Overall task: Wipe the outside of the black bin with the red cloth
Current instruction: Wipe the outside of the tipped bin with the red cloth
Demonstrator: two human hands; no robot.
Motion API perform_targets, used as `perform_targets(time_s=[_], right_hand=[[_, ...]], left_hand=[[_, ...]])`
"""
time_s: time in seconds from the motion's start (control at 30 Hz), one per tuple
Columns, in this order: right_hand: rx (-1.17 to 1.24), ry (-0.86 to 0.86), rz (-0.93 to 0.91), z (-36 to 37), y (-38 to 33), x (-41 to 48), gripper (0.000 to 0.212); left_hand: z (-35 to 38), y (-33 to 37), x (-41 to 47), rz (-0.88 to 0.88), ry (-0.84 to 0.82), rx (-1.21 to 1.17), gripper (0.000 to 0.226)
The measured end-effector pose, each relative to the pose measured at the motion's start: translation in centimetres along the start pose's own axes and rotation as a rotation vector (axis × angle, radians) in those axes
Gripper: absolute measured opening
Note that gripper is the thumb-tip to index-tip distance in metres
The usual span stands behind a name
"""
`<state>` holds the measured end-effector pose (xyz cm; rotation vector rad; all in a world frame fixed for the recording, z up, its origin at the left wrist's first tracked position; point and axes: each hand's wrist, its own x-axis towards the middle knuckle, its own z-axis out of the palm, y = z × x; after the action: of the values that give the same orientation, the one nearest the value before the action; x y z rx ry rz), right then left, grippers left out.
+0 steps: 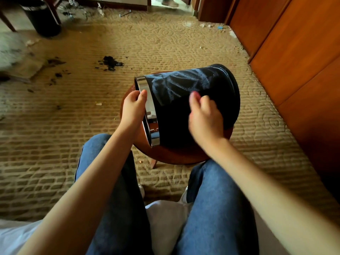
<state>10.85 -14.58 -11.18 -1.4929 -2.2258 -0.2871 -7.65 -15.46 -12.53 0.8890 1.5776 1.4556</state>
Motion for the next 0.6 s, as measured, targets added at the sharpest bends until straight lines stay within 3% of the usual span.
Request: perform_targets(time_s=[0.1,0.23,0.3,0.37,0.43,0.5,0.6], right_hand=[[0.254,-0.083,-0.065,0.0,-5.7,-1.9,0.025],[0.134,-0.03,-0.305,0.2,-1.8,-1.6,0.042],[0.024,-0.02,-0.17,-0.5,3.4,-0.3,0.044],[-0.043,-0.089,0.081,-1.5,7.9,0.5,0.046],[-0.042,-0.128,0.242,-1.5,9.2,1.0,0.048],[-0.047,-0.112,0.244,-0.9,7.0,1.1,0.049],[0.05,-0.032,0.051,-0.4,0.2,-0.1,0.039]], left_hand=[[-0.1,0.1,0.1,-0.003,-0.016,0.002,0.033],[-0.4,-0.1,0.3,0.012,-0.04,0.006,0.037],[-0.4,-0.2,0.2,0.009,-0.042,0.005,0.043],[-0.4,-0.2,0.1,-0.001,-0.041,-0.01,0.043],[-0.4,-0.2,0.2,-0.01,-0.042,-0.007,0.038],[-0.3,-0.1,0.3,-0.016,-0.052,-0.016,0.034],[-0.3,0.2,0.5,-0.02,-0.045,-0.016,0.032]])
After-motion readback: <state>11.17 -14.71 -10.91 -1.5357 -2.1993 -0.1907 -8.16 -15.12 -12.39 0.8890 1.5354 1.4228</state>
